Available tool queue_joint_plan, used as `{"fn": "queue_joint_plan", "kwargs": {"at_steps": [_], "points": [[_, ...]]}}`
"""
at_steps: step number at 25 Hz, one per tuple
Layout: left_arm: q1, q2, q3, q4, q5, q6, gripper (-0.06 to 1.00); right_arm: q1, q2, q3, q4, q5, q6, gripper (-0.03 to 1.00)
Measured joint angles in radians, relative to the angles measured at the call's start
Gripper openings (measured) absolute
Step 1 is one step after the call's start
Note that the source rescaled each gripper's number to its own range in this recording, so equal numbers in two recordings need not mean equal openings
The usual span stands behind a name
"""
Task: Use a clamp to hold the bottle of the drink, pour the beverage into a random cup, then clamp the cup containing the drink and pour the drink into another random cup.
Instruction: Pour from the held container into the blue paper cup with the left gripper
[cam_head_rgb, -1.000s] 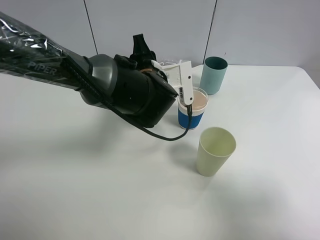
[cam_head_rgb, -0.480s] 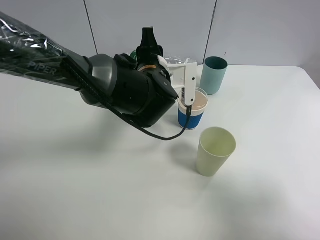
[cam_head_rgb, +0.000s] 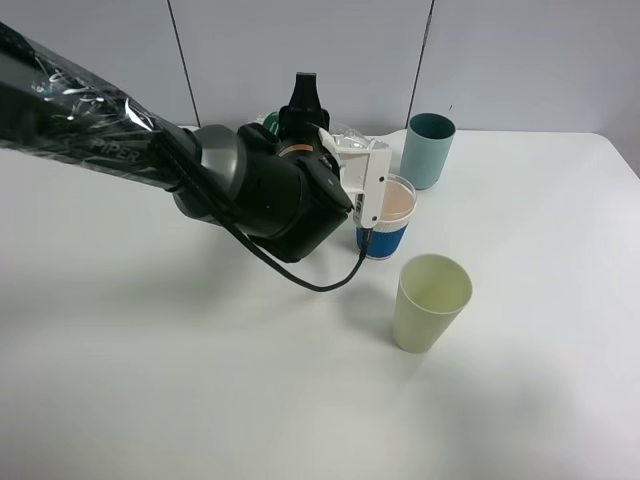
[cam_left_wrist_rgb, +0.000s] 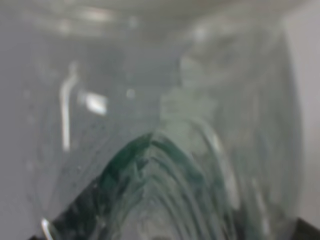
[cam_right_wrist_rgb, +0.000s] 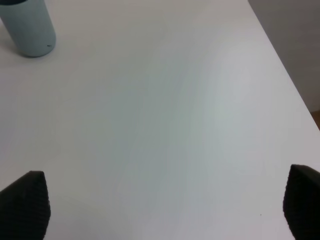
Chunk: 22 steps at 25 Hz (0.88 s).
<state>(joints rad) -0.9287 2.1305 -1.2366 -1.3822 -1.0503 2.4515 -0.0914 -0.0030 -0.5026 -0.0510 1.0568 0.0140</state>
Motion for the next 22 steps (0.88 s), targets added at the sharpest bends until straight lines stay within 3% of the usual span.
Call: {"fn": "queue_joint_plan", "kwargs": {"at_steps": [7,22], "points": [[0.001,0.008,0.0,0.006,0.012,0.023,0.02,0.0,0.0,0.0,0.0,0.0,0.0,0.88],[0.002,0.008,0.0,0.136,-0.001,0.038,0.02,0.0,0.0,0.0,0.0,0.0,0.0,0.88]]}}
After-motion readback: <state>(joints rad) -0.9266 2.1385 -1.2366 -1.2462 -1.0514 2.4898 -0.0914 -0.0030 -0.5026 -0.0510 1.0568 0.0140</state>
